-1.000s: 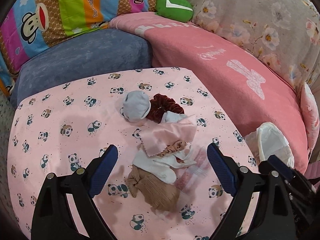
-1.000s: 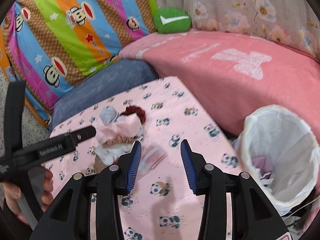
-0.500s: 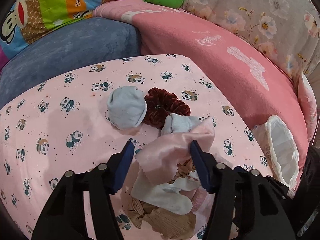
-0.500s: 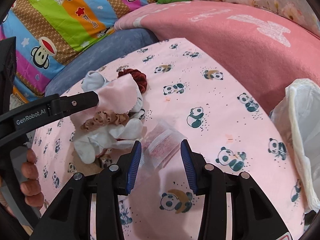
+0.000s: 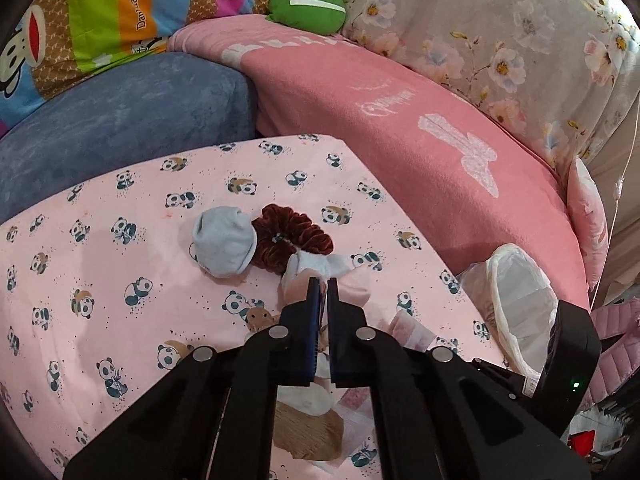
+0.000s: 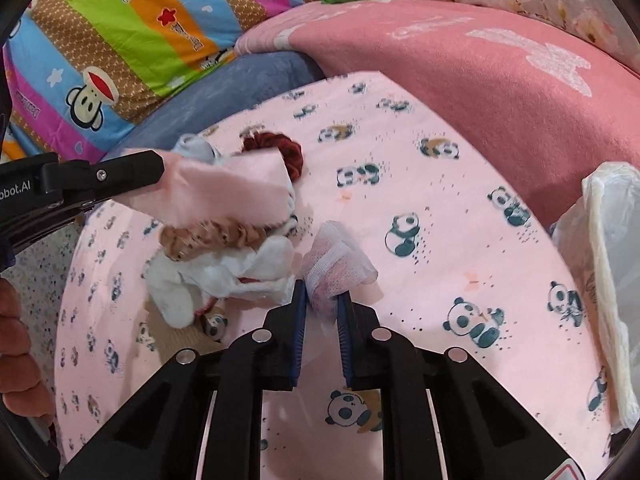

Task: Collect trash
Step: 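Grasp the pink mesh bag with the right tool while the left tool grasps the pink cloth, then lift the mesh bag with the right tool while the left tool lifts the pink cloth toward the bin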

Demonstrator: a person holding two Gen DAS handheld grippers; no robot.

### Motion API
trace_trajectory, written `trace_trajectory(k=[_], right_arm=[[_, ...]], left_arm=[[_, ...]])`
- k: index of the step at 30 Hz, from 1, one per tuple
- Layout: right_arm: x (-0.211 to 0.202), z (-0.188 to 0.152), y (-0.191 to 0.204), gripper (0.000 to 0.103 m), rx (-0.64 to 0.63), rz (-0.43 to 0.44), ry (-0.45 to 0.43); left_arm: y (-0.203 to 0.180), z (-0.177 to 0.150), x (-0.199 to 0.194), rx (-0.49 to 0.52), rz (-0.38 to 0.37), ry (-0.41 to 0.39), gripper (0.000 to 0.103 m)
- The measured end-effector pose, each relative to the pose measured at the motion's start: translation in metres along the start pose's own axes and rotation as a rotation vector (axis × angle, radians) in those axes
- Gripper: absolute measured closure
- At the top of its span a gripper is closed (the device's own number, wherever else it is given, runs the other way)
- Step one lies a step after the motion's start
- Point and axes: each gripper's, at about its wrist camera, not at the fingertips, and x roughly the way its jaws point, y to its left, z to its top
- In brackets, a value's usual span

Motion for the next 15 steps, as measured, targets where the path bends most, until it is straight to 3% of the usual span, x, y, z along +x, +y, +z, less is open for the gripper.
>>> trace_trajectory(k=[15], right_arm=[[-0.136, 0.047, -0.021, 0.088, 0.025, 0.011, -0.257]], left_arm=[[-0.086, 0.038, -0.069, 0.131, -0.056, -0.159, 0.1]])
